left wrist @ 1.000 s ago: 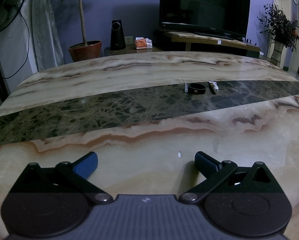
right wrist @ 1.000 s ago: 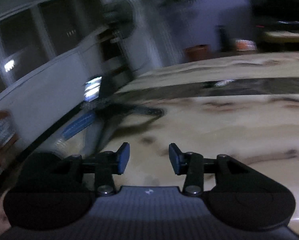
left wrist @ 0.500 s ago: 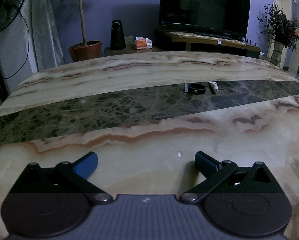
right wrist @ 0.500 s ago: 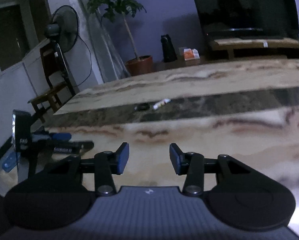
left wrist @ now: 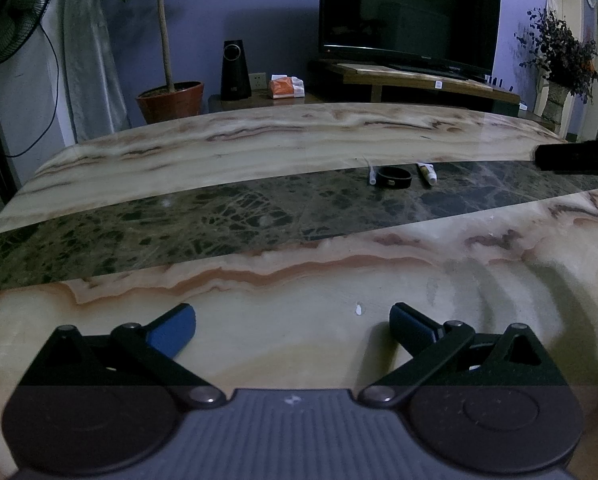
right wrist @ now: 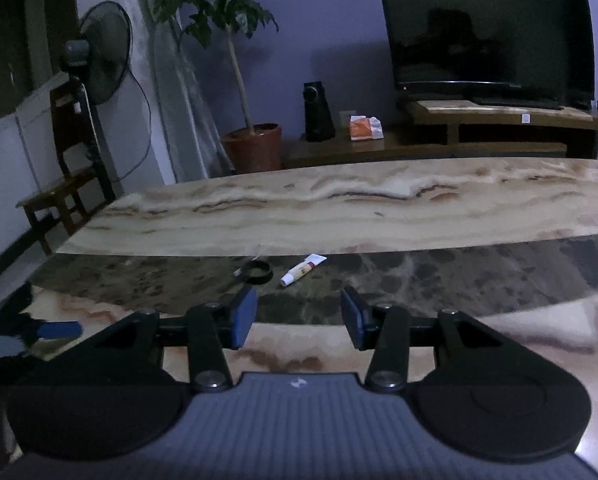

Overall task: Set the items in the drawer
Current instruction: 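Move the open right gripper toward the white ointment tube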

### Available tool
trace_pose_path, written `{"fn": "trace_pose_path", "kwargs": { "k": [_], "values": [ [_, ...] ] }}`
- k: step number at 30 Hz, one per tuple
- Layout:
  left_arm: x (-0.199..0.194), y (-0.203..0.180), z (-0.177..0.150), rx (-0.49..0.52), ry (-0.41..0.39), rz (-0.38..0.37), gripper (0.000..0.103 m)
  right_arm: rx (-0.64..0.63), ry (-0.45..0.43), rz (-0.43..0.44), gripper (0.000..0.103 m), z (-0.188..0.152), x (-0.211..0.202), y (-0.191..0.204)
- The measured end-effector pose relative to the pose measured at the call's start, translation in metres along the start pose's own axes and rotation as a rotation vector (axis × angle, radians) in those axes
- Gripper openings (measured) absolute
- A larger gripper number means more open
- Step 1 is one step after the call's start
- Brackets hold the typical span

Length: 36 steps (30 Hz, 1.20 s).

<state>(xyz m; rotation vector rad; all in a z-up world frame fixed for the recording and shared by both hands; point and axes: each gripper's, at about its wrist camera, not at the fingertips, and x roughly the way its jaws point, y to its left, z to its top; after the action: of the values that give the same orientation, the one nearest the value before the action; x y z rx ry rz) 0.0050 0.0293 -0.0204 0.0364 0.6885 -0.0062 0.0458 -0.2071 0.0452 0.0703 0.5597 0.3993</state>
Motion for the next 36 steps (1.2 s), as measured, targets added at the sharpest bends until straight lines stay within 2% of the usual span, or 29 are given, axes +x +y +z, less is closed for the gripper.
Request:
{"fn": "trace_pose_path", "kwargs": {
  "k": [3,11,17,25,31,36],
  "values": [
    [0.000,0.000,0.000,0.000,0.000,0.000,0.103,0.003,0.004,-0.014,0.049,0.000,0.020,0.003],
    [0.000,0.000,0.000,0.000,0.000,0.000,0.103,0.123,0.026,-0.043,0.049,-0.006,0.070,-0.001],
    [0.000,0.000,0.000,0.000,0.000,0.000,0.103,0.089,0.050,-0.067,0.049,-0.005,0.099,0.005],
    [0.000,0.000,0.000,0.000,0.000,0.000,0.103,0.088,0.040,-0.080,0.049,0.007,0.117,0.004],
    [0.000,0.000,0.000,0.000,0.000,0.000,0.103,0.032,0.070,-0.107,0.050,0.011,0.128,0.013],
    [0.000,0.000,0.000,0.000,0.000,0.000,0.103,-0.106,0.100,-0.156,0.049,0.010,0.135,0.029]
  ]
}}
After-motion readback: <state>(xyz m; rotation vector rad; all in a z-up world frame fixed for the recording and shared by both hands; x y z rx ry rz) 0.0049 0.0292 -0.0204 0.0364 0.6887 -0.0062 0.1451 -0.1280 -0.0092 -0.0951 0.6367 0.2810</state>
